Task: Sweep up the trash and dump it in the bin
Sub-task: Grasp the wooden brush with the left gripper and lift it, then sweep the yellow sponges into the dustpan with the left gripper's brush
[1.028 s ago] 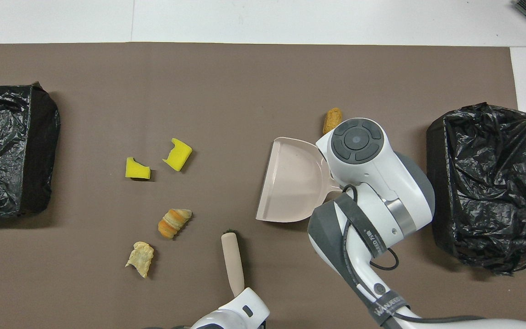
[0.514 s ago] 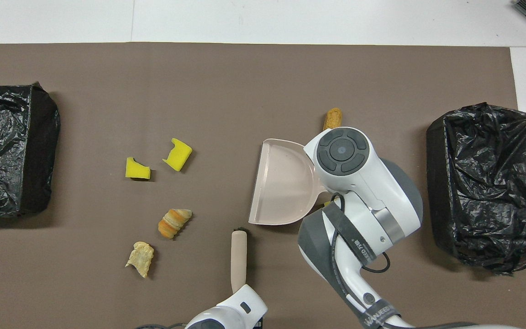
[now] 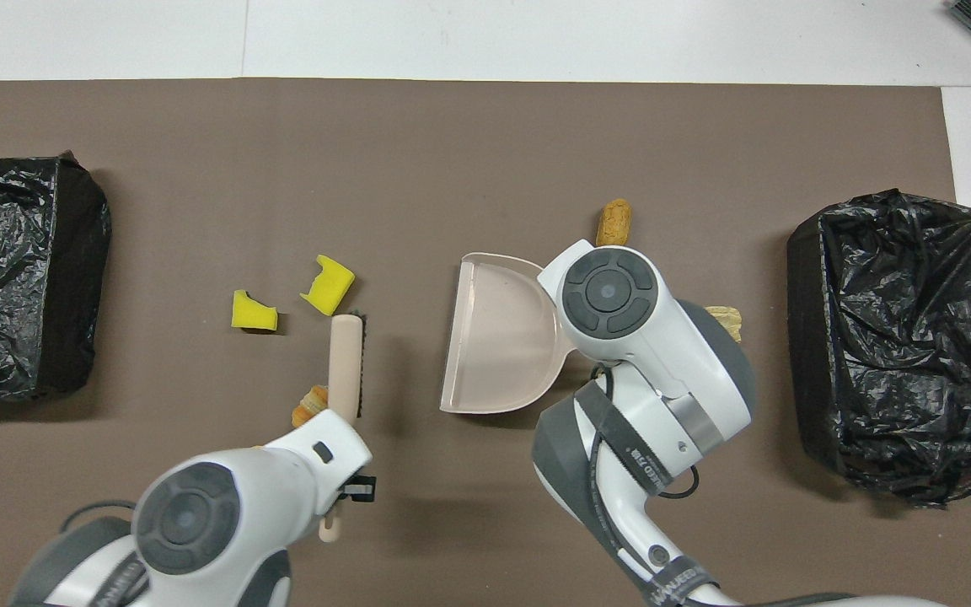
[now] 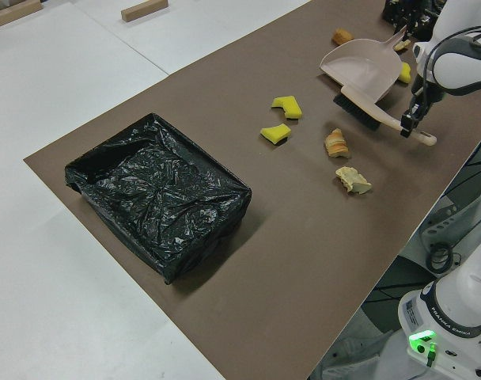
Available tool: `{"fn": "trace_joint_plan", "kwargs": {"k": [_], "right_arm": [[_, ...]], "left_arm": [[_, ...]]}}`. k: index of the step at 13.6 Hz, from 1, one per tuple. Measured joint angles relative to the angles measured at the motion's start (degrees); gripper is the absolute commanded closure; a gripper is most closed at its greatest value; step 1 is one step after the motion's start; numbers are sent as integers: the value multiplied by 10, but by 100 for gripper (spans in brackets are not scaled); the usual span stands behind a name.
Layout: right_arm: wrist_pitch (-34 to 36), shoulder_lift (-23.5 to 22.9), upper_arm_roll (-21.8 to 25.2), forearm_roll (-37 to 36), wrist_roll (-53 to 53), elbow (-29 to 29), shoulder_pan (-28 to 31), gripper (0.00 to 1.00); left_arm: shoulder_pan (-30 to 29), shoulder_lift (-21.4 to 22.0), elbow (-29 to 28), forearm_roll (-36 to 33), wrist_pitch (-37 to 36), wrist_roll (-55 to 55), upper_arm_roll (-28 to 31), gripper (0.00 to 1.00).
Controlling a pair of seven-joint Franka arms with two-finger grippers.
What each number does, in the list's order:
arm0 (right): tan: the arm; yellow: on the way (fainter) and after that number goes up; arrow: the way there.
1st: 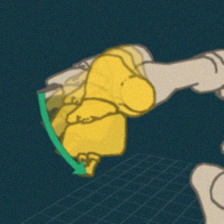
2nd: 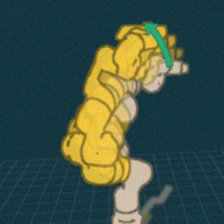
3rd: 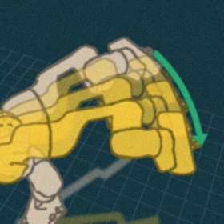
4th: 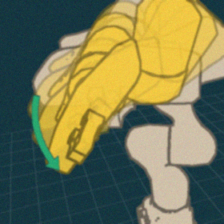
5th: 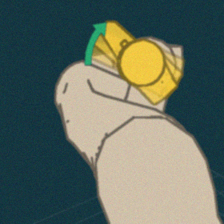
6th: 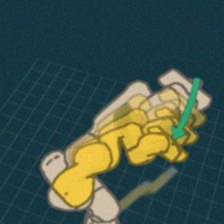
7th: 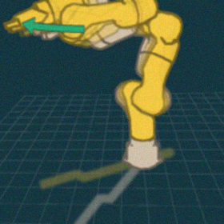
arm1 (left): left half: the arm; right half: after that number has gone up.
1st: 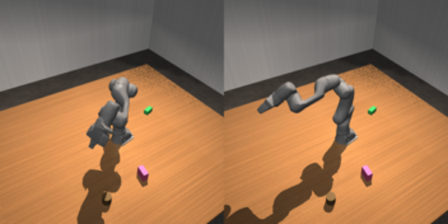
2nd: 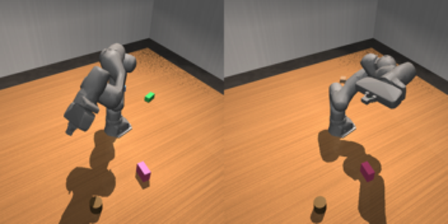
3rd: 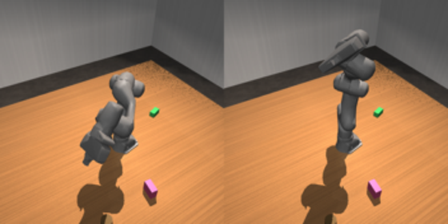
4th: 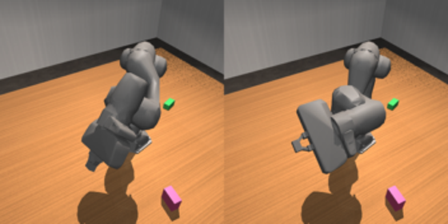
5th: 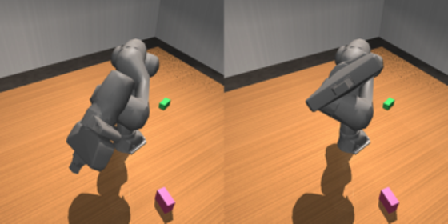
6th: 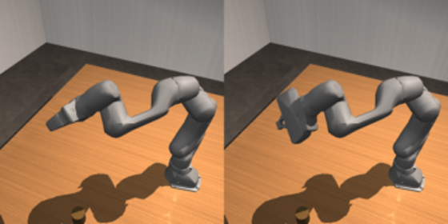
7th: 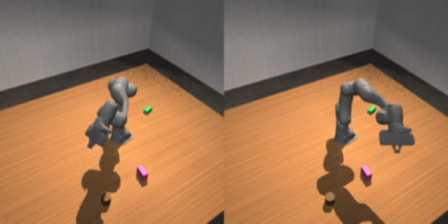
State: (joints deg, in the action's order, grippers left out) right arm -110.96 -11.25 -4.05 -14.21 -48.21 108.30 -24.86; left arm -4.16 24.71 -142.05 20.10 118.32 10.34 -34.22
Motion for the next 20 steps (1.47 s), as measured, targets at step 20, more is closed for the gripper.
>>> {"fn": "trace_joint_plan", "kwargs": {"k": [20], "right_arm": [[-9,-30,1,-6,0,-12,-40,100]], "left_arm": [[129,-323,222,-207,-62,-81,187,100]]}}
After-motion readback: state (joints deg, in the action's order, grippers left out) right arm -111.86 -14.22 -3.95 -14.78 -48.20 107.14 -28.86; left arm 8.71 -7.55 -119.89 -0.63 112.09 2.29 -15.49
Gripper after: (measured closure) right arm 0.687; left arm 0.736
